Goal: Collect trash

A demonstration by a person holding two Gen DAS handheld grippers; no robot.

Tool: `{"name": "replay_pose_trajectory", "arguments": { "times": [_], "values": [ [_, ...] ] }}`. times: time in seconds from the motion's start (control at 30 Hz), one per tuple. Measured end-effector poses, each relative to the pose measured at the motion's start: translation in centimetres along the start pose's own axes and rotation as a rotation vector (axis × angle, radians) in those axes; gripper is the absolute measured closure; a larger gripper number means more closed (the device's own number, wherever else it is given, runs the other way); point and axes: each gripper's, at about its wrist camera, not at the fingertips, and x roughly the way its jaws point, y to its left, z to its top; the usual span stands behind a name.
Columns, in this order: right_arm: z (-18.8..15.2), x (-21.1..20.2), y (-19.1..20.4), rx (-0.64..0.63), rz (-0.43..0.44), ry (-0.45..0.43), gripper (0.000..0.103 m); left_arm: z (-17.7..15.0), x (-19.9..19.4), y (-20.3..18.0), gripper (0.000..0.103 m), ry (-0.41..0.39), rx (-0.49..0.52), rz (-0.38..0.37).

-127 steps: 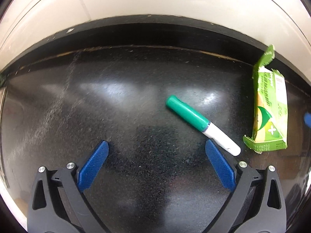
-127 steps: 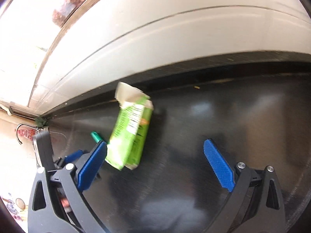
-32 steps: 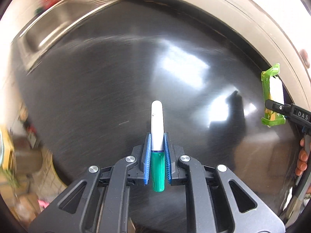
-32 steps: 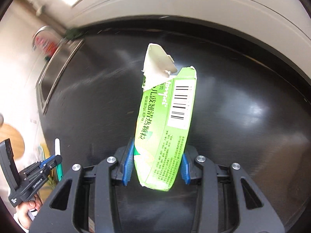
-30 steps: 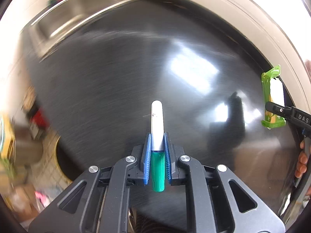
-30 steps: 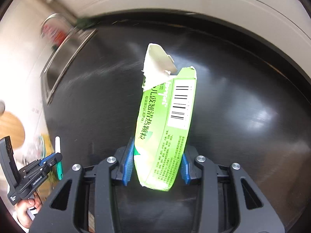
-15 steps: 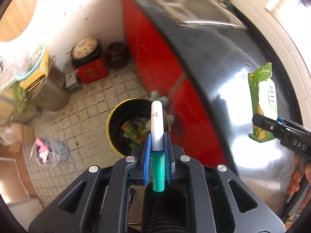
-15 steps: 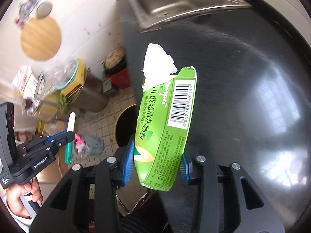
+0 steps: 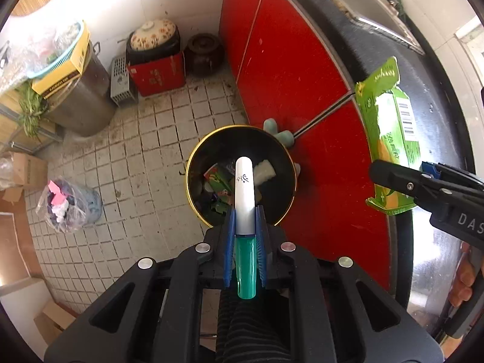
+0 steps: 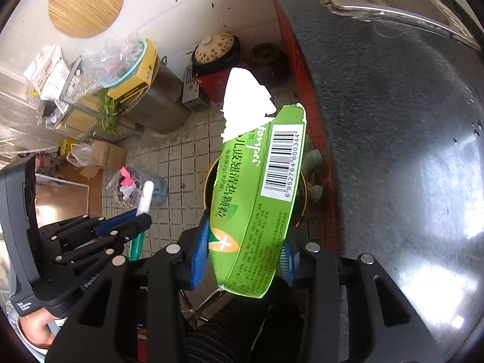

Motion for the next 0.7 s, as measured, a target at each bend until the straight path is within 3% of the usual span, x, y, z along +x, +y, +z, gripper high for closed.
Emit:
{"name": "replay_pose_trajectory", "arguments": {
  "times": [0.13, 0.17, 0.2, 0.23, 0.27, 0.3, 0.33, 0.4, 0.53, 0.6, 0.7],
  "values": [
    [1.4, 0.8, 0.8, -0.006, 0.031, 0.023, 0.062, 0.5, 1.4, 0.3, 0.09, 0.009, -0.002, -0.004],
    [1.9, 1.0, 1.7, -0.009, 0.05, 0.017, 0.06, 0.6, 1.5, 0.2, 0.086, 0.007, 0.001, 0.008],
    [2.2, 0.7, 1.9, -0.007, 0.066, 0.007, 0.043, 0.7, 1.7, 0.1, 0.069, 0.011, 0.006, 0.021],
    [2.3, 0.0, 2.0, 0.003, 0.081, -0.011, 0.019, 1.0, 1.7, 0.1, 0.052, 0.012, 0.008, 0.029],
    [2.6, -1.1, 2.0, 0.016, 0.093, -0.047, 0.011, 1.1, 1.6, 0.1, 0.018, 0.004, 0.005, 0.036],
    [2.8, -1.7, 2.0, 0.022, 0.098, -0.068, 0.008, 1.1, 1.2, 0.2, 0.012, -0.023, -0.001, 0.037],
    [3.1, -2.7, 1.8, 0.032, 0.107, -0.088, 0.007, 1.2, 0.6, 0.2, 0.012, -0.059, -0.007, 0.027],
    [3.2, -4.2, 0.9, 0.053, 0.11, -0.115, 0.007, 1.7, 0.3, 0.0, 0.012, -0.056, -0.007, 0.017],
    [1.6, -8.3, -3.0, 0.128, 0.035, -0.224, 0.007, 2.7, -0.5, -1.3, 0.007, -0.077, 0.0, 0.023],
    [-0.4, -10.4, -6.6, 0.203, -0.027, -0.282, 0.007, 3.4, -0.8, -2.9, 0.007, -0.081, 0.025, 0.019],
    [-4.7, -13.3, -12.5, 0.315, -0.203, -0.325, 0.007, 4.5, -1.0, -7.1, 0.007, -0.089, 0.133, 0.01]
  ]
}}
